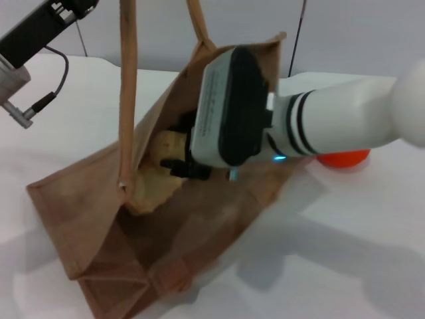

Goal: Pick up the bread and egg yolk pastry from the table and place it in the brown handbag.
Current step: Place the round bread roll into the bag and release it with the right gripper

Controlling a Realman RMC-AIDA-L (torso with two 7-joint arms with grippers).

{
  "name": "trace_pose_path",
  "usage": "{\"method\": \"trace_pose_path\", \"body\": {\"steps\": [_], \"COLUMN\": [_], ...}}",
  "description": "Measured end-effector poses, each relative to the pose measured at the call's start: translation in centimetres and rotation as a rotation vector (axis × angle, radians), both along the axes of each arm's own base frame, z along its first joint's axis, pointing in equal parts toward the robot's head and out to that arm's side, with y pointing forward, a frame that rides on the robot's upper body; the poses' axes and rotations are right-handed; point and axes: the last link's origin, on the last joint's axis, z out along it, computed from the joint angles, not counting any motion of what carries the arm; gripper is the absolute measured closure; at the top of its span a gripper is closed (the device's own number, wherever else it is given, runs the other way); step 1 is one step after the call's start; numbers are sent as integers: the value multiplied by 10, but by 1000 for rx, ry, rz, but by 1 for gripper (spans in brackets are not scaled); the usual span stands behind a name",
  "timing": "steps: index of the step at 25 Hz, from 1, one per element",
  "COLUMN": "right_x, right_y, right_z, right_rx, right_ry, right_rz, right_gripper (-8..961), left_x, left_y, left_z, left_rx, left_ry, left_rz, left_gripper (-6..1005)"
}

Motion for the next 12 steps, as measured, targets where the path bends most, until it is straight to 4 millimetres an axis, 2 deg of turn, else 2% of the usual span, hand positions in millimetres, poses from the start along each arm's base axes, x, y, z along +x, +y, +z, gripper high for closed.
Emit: {"method": "trace_pose_path", "body": {"steps": [4, 12], "right_x": [4, 9], "right_y": [-1, -5], "right_z": [-9, -14], "right_rx": [31, 54], "right_ry": [-13, 3], "right_rz": [37, 44], "right_gripper": [399, 420], "left_x": [-3, -14], "left_y": [-1, -7], "left_z": [3, 10], "left_rx": [10, 54], "left_ry": [-10, -28], "left_rz": [9, 41], "left_gripper": [877, 877]}}
